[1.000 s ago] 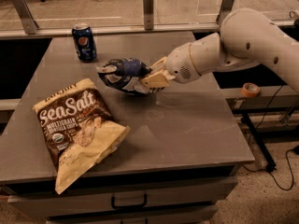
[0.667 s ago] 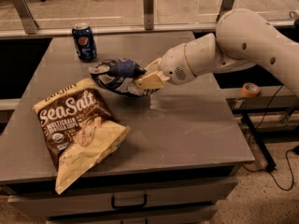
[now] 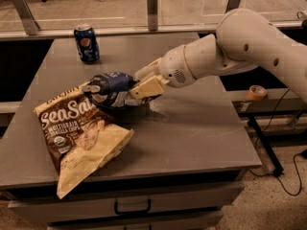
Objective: Move blue chip bag near brown chip bag
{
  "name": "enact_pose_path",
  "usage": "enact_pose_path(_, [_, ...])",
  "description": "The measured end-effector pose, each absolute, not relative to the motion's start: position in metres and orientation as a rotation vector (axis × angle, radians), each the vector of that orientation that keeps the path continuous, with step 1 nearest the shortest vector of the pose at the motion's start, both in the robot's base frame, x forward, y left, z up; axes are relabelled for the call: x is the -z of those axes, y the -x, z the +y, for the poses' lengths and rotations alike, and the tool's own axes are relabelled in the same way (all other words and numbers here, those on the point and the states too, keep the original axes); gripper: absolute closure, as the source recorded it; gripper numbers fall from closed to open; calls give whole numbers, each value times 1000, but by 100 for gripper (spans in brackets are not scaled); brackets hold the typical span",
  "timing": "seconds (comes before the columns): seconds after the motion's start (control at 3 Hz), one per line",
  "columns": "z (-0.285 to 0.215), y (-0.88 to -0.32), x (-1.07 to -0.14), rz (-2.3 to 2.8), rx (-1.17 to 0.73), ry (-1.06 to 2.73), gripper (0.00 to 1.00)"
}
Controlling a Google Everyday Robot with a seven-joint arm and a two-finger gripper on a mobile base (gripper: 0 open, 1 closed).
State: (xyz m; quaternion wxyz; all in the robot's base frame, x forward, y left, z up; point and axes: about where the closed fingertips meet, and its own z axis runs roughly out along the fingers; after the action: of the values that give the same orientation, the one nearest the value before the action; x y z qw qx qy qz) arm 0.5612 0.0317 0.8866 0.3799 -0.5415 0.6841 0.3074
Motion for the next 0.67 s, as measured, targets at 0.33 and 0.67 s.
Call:
enact_pose_path(0.33, [35, -558, -887, 1745, -794, 1382, 0])
enact_pose_path(0.67, [10, -559, -888, 1791, -756, 1311, 0])
